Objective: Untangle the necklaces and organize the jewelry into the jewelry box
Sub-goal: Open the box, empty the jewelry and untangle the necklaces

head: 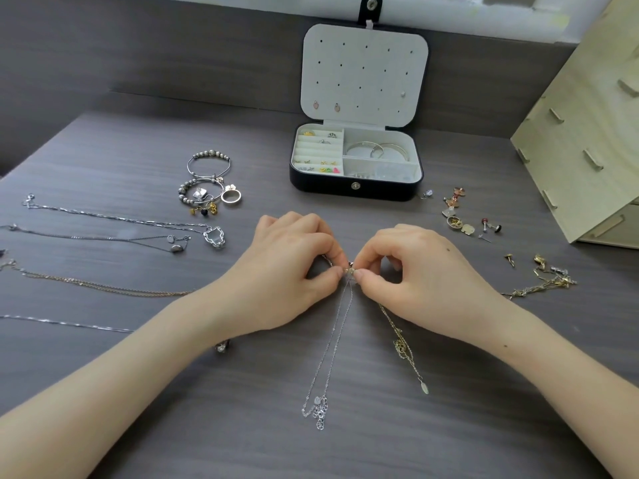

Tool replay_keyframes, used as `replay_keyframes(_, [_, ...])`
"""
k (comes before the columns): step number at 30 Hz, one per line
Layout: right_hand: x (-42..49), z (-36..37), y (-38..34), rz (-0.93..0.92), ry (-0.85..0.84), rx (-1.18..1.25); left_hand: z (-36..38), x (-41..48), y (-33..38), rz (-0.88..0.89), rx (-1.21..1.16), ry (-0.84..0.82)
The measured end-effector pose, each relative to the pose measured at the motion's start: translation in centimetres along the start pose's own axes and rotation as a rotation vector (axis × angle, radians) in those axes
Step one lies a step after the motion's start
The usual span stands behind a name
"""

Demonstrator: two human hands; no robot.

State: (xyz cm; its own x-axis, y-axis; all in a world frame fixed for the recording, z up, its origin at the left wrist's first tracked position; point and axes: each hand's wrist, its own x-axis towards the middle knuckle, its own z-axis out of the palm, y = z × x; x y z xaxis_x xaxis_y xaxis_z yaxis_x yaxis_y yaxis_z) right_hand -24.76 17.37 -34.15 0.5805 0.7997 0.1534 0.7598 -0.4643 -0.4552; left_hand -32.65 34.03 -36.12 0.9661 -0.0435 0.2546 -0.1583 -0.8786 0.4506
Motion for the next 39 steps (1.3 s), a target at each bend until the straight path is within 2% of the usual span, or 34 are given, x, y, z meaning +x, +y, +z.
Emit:
replay_keyframes(7, [0.14,-0.38,-0.20,0.035,-0.091,0.060,-0.07,-0.11,0.01,0.023,0.056,0.011])
replay_keyframes(18, [0.18,-0.96,-0.53,0.041,-0.139,0.081,0.02,0.17,0.01,0.002,-0.088,-0.029])
replay_keyframes(25, [0.17,-0.97,-0.34,0.049,-0.121,0.064,-0.11,0.21,0.07,-0.051,-0.152,-0.059])
replay_keyframes(39, [-0.01,-0.43,-0.08,-0.042,0.037,-0.012,0.06,0.02,0.00,-0.043,-0.143,-0.034])
